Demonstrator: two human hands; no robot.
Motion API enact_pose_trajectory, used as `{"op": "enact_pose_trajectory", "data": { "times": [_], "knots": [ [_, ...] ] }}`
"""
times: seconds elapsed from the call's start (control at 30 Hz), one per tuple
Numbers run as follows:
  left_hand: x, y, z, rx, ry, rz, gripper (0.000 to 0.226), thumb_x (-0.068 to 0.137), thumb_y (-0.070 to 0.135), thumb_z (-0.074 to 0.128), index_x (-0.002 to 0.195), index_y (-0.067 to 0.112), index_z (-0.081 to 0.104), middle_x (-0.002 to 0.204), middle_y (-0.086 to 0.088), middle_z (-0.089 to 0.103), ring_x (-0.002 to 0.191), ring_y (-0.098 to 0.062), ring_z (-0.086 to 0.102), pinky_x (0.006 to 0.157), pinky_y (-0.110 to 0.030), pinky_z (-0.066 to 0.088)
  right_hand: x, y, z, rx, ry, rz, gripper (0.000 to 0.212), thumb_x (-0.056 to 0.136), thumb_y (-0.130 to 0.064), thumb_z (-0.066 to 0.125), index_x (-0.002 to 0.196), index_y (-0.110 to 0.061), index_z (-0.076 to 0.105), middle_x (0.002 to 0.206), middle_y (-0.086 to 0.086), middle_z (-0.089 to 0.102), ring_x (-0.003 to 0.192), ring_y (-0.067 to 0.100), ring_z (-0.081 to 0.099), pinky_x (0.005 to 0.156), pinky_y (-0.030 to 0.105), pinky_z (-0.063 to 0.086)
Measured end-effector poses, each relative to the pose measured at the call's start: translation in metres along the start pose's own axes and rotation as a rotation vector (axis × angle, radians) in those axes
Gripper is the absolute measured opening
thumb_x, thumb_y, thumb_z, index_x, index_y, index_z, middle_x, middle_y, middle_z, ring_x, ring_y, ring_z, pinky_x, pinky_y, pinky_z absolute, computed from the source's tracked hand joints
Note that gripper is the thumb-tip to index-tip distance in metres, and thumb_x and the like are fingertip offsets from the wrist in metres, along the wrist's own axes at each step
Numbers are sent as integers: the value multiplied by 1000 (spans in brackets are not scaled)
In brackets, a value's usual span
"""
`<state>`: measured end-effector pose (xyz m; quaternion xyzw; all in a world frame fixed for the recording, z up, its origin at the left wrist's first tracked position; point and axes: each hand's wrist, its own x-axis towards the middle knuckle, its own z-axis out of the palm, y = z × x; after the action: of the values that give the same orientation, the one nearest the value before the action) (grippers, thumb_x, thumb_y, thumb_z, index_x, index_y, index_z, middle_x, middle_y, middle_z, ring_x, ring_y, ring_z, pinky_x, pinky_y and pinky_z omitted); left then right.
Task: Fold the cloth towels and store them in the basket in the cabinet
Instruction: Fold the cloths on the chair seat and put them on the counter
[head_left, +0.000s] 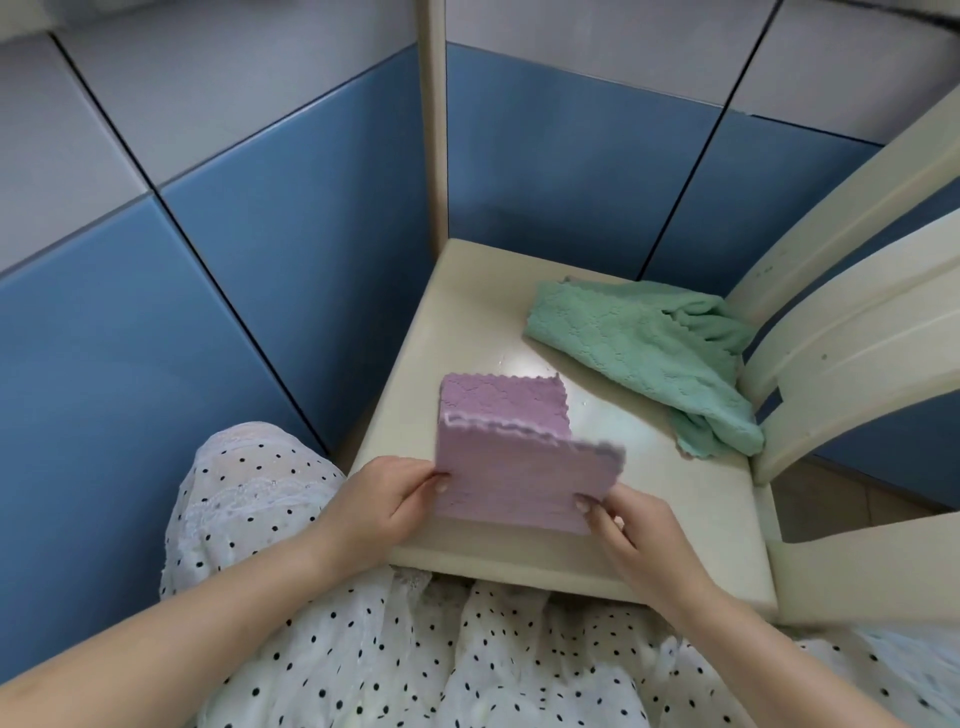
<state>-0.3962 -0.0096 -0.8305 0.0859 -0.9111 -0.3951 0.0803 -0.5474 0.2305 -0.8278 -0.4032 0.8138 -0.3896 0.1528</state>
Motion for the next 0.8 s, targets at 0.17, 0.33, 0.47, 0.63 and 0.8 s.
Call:
{"op": "enact_pose_trajectory", "data": {
  "times": [0.17, 0.33, 0.47, 0.63, 0.8],
  "knots": [
    [6, 7, 3, -36, 87, -185, 42, 88, 60, 31, 82, 25, 54, 64, 8, 58, 61, -7, 52, 57, -27, 39, 28, -7, -2, -22, -8, 153, 36, 94, -49, 36, 94, -22, 59, 84, -3, 68, 77, 18, 63, 71, 43, 51],
    [16, 17, 5, -78, 116, -236, 59, 95, 34, 50, 141, 43, 14, 67, 17, 58, 65, -5, 54, 72, -30, 46, 51, -9, 2, -151, 2, 287, 34, 98, -40, 37, 81, -13, 49, 74, 6, 61, 72, 27, 55, 67, 40, 43],
    [19, 17, 5, -38, 137, -255, 59, 93, 30, 55, 146, 34, 28, 76, 9, 62, 70, -9, 58, 76, -33, 49, 63, -11, 3, -220, -9, 332, 32, 98, -38, 37, 80, -14, 48, 76, 7, 61, 74, 29, 53, 65, 37, 40],
    [24, 19, 5, 40, 144, -282, 41, 93, 29, 54, 134, 28, 51, 82, 12, 59, 73, -6, 55, 75, -24, 45, 72, -10, 5, -281, -35, 387, 33, 98, -38, 38, 71, -20, 43, 74, 4, 58, 74, 27, 51, 61, 35, 35],
    [37, 19, 1, 54, 75, -351, 37, 93, 31, 54, 130, 29, 55, 80, 14, 56, 77, -7, 53, 72, -20, 38, 79, -10, 5, -266, -58, 435, 31, 97, -38, 40, 73, -20, 48, 76, 4, 60, 78, 27, 54, 63, 34, 36]
  ]
}}
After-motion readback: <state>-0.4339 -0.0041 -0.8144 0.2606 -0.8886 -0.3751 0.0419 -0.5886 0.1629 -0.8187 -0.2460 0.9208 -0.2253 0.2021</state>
